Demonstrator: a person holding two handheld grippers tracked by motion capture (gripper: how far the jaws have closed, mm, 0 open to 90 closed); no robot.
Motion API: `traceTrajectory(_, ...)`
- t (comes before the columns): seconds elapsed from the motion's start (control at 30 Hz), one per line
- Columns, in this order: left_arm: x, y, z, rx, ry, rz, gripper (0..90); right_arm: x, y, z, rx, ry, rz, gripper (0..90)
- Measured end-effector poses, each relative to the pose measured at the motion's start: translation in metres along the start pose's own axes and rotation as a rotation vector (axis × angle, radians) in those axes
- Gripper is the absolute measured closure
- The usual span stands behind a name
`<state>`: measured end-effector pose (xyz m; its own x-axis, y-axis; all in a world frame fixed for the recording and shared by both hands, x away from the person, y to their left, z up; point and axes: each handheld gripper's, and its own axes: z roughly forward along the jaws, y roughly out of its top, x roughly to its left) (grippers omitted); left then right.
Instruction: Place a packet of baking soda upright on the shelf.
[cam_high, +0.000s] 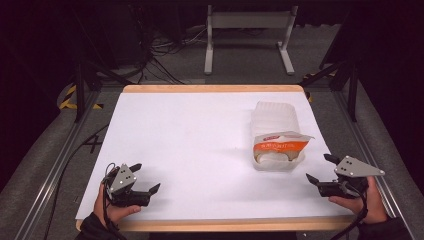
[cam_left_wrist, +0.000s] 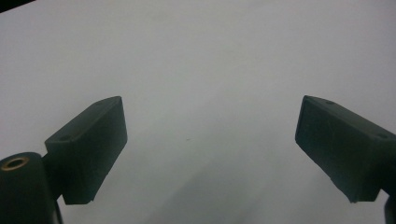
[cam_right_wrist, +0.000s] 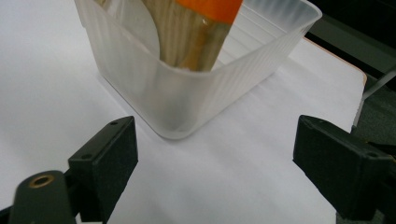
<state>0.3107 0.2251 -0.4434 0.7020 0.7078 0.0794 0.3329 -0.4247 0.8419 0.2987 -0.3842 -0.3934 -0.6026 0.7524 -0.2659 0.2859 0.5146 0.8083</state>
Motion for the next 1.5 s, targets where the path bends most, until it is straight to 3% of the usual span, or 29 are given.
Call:
traceTrajectory(0.37, 0.002, 0.001, 0.0, -0.009, 0.004, 0.001, 9.9, -0.002, -0.037, 0.0, -0.026, 0.009, 0.054, 11.9)
traceTrajectory(0.73, 0.002, 0.004, 0.001, -0.044, -0.014, -0.006, 9.8, -0.003, -0.053, -0.004, -0.046, -0.043, 0.098, 10.7)
traceTrajectory(0.93, 0.002, 0.004, 0.002, -0.036, -0.012, -0.009, 9.8, -0.004, -0.056, -0.008, -0.062, -0.059, 0.12, 10.6)
traceTrajectory(1.5, 0.003, -0.001, -0.002, -0.033, 0.004, -0.015, 9.8, 0.003, -0.048, -0.001, -0.056, -0.029, 0.092, 10.7)
